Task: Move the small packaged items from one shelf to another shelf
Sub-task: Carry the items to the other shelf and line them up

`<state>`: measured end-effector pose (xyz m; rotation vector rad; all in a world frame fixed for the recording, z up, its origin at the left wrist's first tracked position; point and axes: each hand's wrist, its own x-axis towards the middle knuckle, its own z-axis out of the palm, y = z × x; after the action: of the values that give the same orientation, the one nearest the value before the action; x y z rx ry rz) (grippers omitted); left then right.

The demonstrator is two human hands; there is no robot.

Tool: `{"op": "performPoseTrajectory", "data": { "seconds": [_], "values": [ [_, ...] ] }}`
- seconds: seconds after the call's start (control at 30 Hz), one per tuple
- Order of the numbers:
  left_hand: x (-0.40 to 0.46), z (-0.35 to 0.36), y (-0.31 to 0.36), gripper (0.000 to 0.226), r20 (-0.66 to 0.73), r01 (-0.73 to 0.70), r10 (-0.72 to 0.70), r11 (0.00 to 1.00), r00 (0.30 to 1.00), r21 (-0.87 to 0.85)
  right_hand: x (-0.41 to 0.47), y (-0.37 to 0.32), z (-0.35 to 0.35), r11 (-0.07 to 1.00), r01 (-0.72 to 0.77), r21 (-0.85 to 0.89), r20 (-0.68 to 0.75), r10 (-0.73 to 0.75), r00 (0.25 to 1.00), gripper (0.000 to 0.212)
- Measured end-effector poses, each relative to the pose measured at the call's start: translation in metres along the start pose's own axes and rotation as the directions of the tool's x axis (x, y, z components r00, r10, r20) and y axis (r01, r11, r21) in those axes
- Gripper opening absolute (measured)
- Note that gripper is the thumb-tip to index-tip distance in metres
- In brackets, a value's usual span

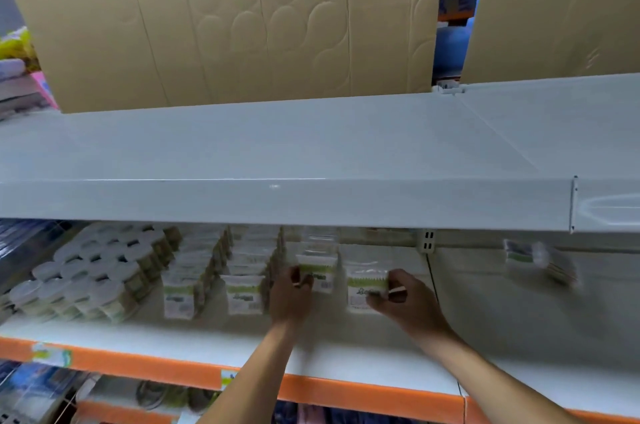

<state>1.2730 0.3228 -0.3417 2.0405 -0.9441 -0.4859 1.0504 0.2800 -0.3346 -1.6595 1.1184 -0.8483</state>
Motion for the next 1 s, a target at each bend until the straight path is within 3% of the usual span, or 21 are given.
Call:
{"op": "performPoseTrajectory", "data": {
  "seconds": [0.4, 0.53, 0.83, 1.0],
  "values": [
    [0.010, 0.001, -0.004, 0.028, 0.052, -0.117, 0.122, 0.989, 0.991, -0.091, 0.013, -0.004, 0.049, 0.998, -0.007, -0.062, -0.041, 0.004, 0.999, 0.022],
    [0.001, -0.002, -0.008, 0.023, 0.033, -0.165, 0.166, 0.985, 0.985, -0.040, 0.020, -0.008, 0.068, 0.996, -0.002, -0.088, -0.087, -0.005, 0.996, 0.025],
    [-0.019, -0.015, -0.023, 0.046, 0.085, -0.108, 0.100, 0.989, 0.991, 0.097, 0.033, -0.018, 0.101, 0.989, -0.017, -0.146, -0.150, -0.005, 0.989, 0.042],
    [-0.029, -0.021, -0.030, 0.042, 0.097, -0.149, 0.138, 0.981, 0.986, 0.123, 0.038, -0.019, 0.110, 0.989, -0.037, -0.144, -0.143, 0.016, 0.990, 0.046]
  ]
}}
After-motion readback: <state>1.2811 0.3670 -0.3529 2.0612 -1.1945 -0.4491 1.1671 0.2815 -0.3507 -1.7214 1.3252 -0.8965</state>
